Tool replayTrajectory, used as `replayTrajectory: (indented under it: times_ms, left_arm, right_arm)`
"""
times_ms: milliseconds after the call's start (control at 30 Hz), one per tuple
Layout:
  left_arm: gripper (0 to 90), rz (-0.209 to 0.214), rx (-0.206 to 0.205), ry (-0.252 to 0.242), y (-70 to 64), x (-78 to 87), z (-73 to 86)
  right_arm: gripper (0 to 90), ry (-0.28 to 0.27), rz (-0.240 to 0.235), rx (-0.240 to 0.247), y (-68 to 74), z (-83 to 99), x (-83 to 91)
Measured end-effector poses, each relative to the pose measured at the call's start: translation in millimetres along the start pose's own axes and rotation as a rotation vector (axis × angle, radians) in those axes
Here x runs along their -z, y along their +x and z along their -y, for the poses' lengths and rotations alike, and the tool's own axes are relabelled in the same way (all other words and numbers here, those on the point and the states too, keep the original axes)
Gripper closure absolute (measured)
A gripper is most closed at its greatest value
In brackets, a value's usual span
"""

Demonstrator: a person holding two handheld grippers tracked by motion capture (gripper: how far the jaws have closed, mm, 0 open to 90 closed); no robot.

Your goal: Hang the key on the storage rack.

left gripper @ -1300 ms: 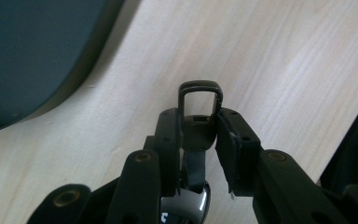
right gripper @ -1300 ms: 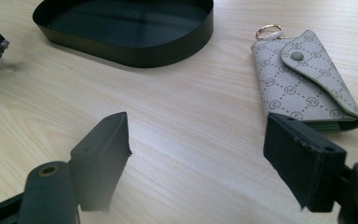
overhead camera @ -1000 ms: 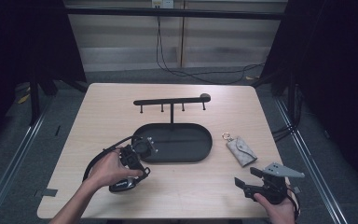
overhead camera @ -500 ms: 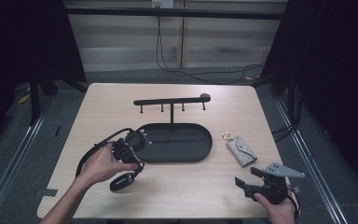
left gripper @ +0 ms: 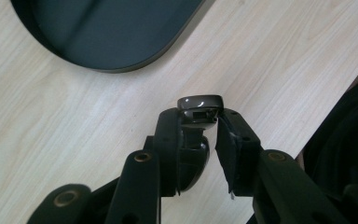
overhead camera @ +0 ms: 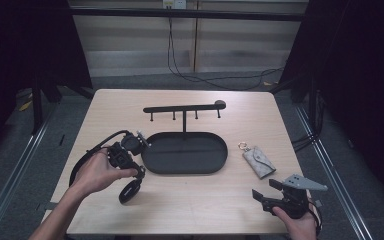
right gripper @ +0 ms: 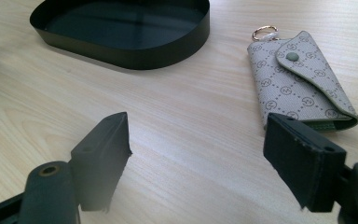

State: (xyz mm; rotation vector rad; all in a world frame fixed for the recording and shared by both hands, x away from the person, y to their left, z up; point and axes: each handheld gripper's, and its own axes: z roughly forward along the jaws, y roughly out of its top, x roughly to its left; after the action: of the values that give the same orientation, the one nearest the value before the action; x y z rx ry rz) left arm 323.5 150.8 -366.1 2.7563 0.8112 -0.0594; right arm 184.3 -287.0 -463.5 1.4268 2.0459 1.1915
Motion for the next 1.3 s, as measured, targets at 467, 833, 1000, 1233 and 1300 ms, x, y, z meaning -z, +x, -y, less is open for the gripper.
replayTrajectory:
  times_ms: [467, 833, 1000, 1233, 1300]
  left_arm:
    - [70.4, -0.034, 0.026, -0.001, 6.8, 25.6, 4.8]
    - [70.6, -0.08, 0.101, 0.023, 13.2, 37.7, 1.5]
    - [70.6, -0.084, 0.117, 0.027, 15.7, 43.4, -3.0]
    - [70.8, -0.099, 0.148, 0.04, 17.2, 50.7, -13.8]
    - [70.8, -0.106, 0.162, 0.042, 18.2, 52.7, -17.0]
  right_arm:
    - [22.5, 0.003, 0.001, 0.002, -0.3, 0.1, -0.4]
    - [22.6, 0.002, 0.002, -0.001, -0.1, 0.0, -0.5]
    - [22.6, 0.004, 0.001, -0.002, -0.1, 0.0, -0.5]
    - [22.6, 0.006, 0.001, -0.005, 0.2, -0.1, -0.7]
    - [22.6, 0.005, 0.0, -0.003, -0.1, -0.1, -0.7]
